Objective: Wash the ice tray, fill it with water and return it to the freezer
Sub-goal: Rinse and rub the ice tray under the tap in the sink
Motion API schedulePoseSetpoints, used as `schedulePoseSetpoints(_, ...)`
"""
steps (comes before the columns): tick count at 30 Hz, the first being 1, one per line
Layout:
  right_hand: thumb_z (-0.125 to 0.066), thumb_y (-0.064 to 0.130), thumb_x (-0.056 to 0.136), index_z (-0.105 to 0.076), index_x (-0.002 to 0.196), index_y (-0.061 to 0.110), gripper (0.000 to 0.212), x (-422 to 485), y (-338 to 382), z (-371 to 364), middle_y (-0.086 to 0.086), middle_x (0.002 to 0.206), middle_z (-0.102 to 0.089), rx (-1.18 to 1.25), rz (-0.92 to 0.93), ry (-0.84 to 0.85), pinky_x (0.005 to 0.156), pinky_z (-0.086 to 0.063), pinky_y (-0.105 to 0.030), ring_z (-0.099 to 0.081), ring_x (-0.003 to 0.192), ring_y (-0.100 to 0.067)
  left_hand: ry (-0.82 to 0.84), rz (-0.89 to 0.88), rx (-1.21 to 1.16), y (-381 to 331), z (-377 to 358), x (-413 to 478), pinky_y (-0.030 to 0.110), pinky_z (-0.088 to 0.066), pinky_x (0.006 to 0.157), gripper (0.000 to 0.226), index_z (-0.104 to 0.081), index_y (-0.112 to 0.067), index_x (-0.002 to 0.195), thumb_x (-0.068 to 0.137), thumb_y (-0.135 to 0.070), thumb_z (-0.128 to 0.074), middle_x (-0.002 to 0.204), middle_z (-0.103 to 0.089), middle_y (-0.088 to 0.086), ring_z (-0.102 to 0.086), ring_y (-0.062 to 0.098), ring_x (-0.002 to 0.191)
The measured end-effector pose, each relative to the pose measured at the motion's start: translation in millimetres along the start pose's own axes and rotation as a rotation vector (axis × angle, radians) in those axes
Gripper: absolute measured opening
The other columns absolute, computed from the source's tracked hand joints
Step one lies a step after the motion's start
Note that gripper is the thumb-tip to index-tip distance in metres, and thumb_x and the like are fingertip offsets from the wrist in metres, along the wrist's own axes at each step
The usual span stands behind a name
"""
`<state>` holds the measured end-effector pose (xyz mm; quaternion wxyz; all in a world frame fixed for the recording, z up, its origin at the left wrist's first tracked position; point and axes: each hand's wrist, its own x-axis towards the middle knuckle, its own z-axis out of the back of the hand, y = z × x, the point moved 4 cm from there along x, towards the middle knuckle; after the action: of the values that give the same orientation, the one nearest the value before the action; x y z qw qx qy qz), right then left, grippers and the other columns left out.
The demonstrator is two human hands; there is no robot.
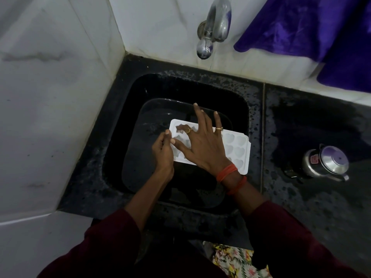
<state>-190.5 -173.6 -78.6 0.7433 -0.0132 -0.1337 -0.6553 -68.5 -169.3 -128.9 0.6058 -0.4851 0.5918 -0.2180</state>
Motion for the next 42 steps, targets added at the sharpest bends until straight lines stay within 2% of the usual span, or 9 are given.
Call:
schedulePoseSetpoints(4, -0.038, 0.073, 0.094, -0.056, 0.135, 0.039, 0.056, -9.3, -0.6, 5.1, -0.011, 0.166, -0.016, 0.007, 0.019, 0.006, 0.123, 0.0, -0.054, -0.025, 0.15, -0.024, -0.008, -0.012, -0.032, -2.8, -0.4, 2.0, 0.032, -0.056, 0.074, 0.027, -0.069, -0.021, 0.081, 0.103, -0.027, -0.054, 0.079, -0.071, -0.005, -0.067, 0.015, 0.079)
schedulePoseSetpoints(10, -0.041, 0.068, 0.096, -0.066, 0.121, 0.036, 0.047, -21.2, 2.9, 8.7, -0.01, 0.164, -0.021, 0.031, 0.095, -0.005, 0.122, -0.004, -0.057, -0.023, 0.151, -0.022, 0.001, -0.016, -0.033, -3.2, -0.2, 4.3, 0.036, -0.055, 0.075, 0.029, -0.07, -0.023, 0.078, 0.102, -0.028, -0.055, 0.08, -0.072, -0.004, -0.066, 0.017, 0.079)
schedulePoseSetpoints(19, -0.033, 0.052, 0.104, -0.065, 0.124, 0.039, 0.04, -19.3, 5.2, 5.0, -0.011, 0.167, -0.013, -0.089, 0.185, 0.033, 0.123, -0.002, -0.056, -0.017, 0.153, -0.03, -0.008, -0.008, -0.033, 3.2, 1.2, 1.5, 0.025, -0.055, 0.067, 0.025, -0.069, -0.016, 0.086, 0.103, -0.025, -0.053, 0.078, -0.073, -0.007, -0.068, 0.009, 0.073)
schedulePoseSetpoints(25, -0.036, 0.045, 0.103, -0.061, 0.13, 0.032, 0.04, -21.6, 13.5, 6.8, -0.015, 0.166, -0.013, -0.085, 0.171, 0.001, 0.123, -0.004, -0.056, -0.019, 0.153, -0.031, 0.005, -0.019, -0.059, -0.1, -2.1, 5.1, 0.042, -0.056, 0.083, 0.027, -0.071, -0.023, 0.083, 0.102, -0.027, -0.054, 0.086, -0.074, -0.003, -0.069, 0.02, 0.086)
schedulePoseSetpoints(30, -0.037, 0.047, 0.1, -0.063, 0.125, 0.037, 0.038, -18.2, 10.7, 7.3, -0.014, 0.166, -0.017, -0.037, 0.163, 0.023, 0.122, -0.005, -0.058, -0.025, 0.151, -0.03, -0.016, -0.019, -0.044, 0.0, -0.2, 9.3, 0.037, -0.056, 0.077, 0.025, -0.07, -0.018, 0.086, 0.103, -0.027, -0.053, 0.086, -0.073, -0.001, -0.069, 0.018, 0.084)
schedulePoseSetpoints(34, -0.044, 0.046, 0.099, -0.067, 0.116, 0.038, 0.03, -13.5, 5.1, 6.9, -0.014, 0.164, -0.024, -0.065, 0.19, -0.003, 0.123, -0.004, -0.056, -0.029, 0.149, -0.031, -0.012, -0.002, -0.044, 0.3, -1.6, 9.4, 0.043, -0.054, 0.085, 0.025, -0.07, -0.02, 0.082, 0.102, -0.026, -0.056, 0.087, -0.072, 0.001, -0.066, 0.023, 0.089)
schedulePoseSetpoints(38, -0.043, 0.045, 0.099, -0.071, 0.102, 0.032, 0.031, -7.9, -0.4, 12.4, -0.015, 0.162, -0.028, -0.123, 0.249, -0.045, 0.123, -0.007, -0.056, -0.033, 0.147, -0.033, -0.014, -0.02, -0.041, -1.3, -2.8, 6.6, 0.033, -0.055, 0.079, 0.025, -0.068, -0.018, 0.084, 0.102, -0.025, -0.054, 0.08, -0.071, -0.007, -0.066, 0.013, 0.082)
schedulePoseSetpoints(40, -0.042, 0.044, 0.099, -0.071, 0.103, 0.032, 0.032, -8.6, 0.7, 12.3, -0.015, 0.162, -0.027, -0.148, 0.267, -0.051, 0.123, -0.007, -0.056, -0.033, 0.147, -0.034, -0.011, -0.028, -0.024, -0.6, -2.4, 7.7, 0.032, -0.054, 0.078, 0.026, -0.068, -0.017, 0.083, 0.103, -0.025, -0.054, 0.078, -0.071, -0.008, -0.066, 0.01, 0.078)
schedulePoseSetpoints(42, -0.04, 0.045, 0.101, -0.069, 0.11, 0.032, 0.034, -8.8, 2.1, 10.2, -0.015, 0.163, -0.026, -0.154, 0.264, -0.049, 0.124, -0.008, -0.056, -0.033, 0.147, -0.034, 0.001, -0.027, -0.02, -1.3, -3.5, 8.0, 0.039, -0.055, 0.084, 0.027, -0.069, -0.019, 0.081, 0.102, -0.026, -0.054, 0.081, -0.071, -0.005, -0.066, 0.014, 0.082)
